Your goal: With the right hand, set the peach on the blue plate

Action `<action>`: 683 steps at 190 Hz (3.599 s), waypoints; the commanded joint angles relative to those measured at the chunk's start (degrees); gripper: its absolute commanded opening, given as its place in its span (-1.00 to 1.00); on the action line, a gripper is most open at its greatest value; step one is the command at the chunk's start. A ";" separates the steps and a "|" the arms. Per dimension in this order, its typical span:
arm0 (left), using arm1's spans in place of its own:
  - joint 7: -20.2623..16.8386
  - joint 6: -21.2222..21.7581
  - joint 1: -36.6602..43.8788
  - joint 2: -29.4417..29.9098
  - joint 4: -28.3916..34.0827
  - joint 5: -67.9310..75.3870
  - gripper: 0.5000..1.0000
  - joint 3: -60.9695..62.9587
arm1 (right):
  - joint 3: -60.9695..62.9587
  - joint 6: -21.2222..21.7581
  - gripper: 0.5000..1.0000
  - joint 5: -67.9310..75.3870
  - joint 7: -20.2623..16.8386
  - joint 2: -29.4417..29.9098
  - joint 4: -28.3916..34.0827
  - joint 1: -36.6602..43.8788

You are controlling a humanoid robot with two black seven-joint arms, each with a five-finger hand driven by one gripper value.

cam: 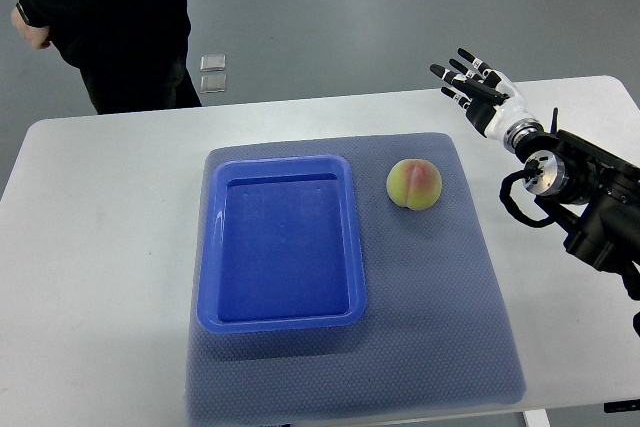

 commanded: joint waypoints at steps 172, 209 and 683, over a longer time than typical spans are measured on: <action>-0.18 0.00 0.00 0.00 0.09 -0.09 1.00 0.08 | -0.01 0.09 0.71 -3.49 -0.09 -0.27 0.09 -0.08; -0.18 0.09 0.00 0.00 0.09 -0.09 1.00 0.08 | 0.07 0.09 0.71 -4.28 -0.17 -0.36 0.09 -0.17; -0.18 0.00 0.18 0.00 0.18 0.00 1.00 0.08 | -24.36 25.58 0.70 -78.99 1.85 -15.21 20.39 19.43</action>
